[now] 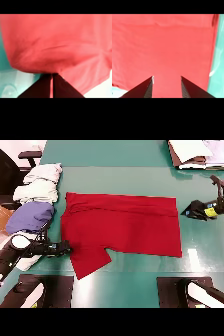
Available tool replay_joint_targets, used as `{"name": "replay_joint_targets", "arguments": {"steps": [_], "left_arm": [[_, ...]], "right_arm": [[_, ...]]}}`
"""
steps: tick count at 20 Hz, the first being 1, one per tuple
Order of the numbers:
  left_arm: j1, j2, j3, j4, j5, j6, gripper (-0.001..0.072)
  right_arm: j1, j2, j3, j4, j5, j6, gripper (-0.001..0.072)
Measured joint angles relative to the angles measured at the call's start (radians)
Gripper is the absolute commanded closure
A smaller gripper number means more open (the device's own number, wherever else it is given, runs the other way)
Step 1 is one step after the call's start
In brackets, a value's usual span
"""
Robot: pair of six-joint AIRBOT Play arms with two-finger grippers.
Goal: Fold the shirts.
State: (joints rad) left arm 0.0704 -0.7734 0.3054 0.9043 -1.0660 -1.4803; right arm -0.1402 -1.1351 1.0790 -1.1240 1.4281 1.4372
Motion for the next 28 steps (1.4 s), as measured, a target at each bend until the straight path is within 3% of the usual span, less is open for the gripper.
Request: {"name": "replay_joint_targets", "arguments": {"steps": [1, 2, 3, 5, 9, 10, 11, 12, 13, 15, 16, 21, 28], "left_arm": [[0.0, 0.001, 0.004, -0.005, -0.004, 0.005, 0.0685], [0.0, 0.002, 0.014, -0.017, -0.007, 0.012, 0.0685], [0.0, 0.002, 0.025, -0.019, -0.008, 0.018, 0.0685], [0.0, 0.003, 0.051, -0.024, -0.015, 0.027, 0.0685], [0.0, 0.003, 0.094, -0.026, -0.022, 0.037, 0.0685], [0.0, 0.003, 0.099, -0.027, -0.022, 0.038, 0.0685], [0.0, 0.003, 0.103, -0.026, -0.023, 0.038, 0.0685], [0.0, 0.003, 0.106, -0.026, -0.023, 0.039, 0.0685], [0.0, 0.003, 0.108, -0.025, -0.023, 0.039, 0.0685], [0.0, 0.003, 0.111, -0.023, -0.025, 0.042, 0.0685], [0.0, 0.003, 0.116, -0.019, -0.03, 0.043, 0.0687], [0.0, 0.051, 0.183, 0.095, -0.175, 0.03, 0.0687], [0.0, 0.267, 0.219, 0.151, -0.486, -0.088, 0.0687]], "right_arm": [[-0.027, 0.014, -0.035, -0.008, 0.01, -0.001, 0.0292], [-0.063, 0.03, -0.082, -0.029, 0.021, -0.003, 0.013], [-0.108, 0.049, -0.14, -0.056, 0.032, -0.005, 0.0091], [-0.211, 0.08, -0.271, -0.098, 0.045, -0.007, 0.0159], [-0.371, 0.105, -0.503, -0.062, 0.018, -0.035, 0.0167], [-0.385, 0.108, -0.543, -0.04, 0.0, -0.043, 0.0231], [-0.388, 0.109, -0.572, -0.022, -0.017, -0.048, 0.0345], [-0.383, 0.111, -0.593, -0.006, -0.029, -0.05, 0.0362], [-0.368, 0.112, -0.609, 0.009, -0.041, -0.053, 0.0437], [-0.324, 0.112, -0.626, 0.024, -0.072, -0.057, 0.0641], [-0.3, 0.112, -0.627, 0.023, -0.087, -0.059, 0.0696], [-0.193, 0.129, -0.541, -0.041, -0.023, -0.061, 0.0697], [-0.116, 0.356, -0.47, -0.231, 0.179, -0.045, 0.0699]]}}
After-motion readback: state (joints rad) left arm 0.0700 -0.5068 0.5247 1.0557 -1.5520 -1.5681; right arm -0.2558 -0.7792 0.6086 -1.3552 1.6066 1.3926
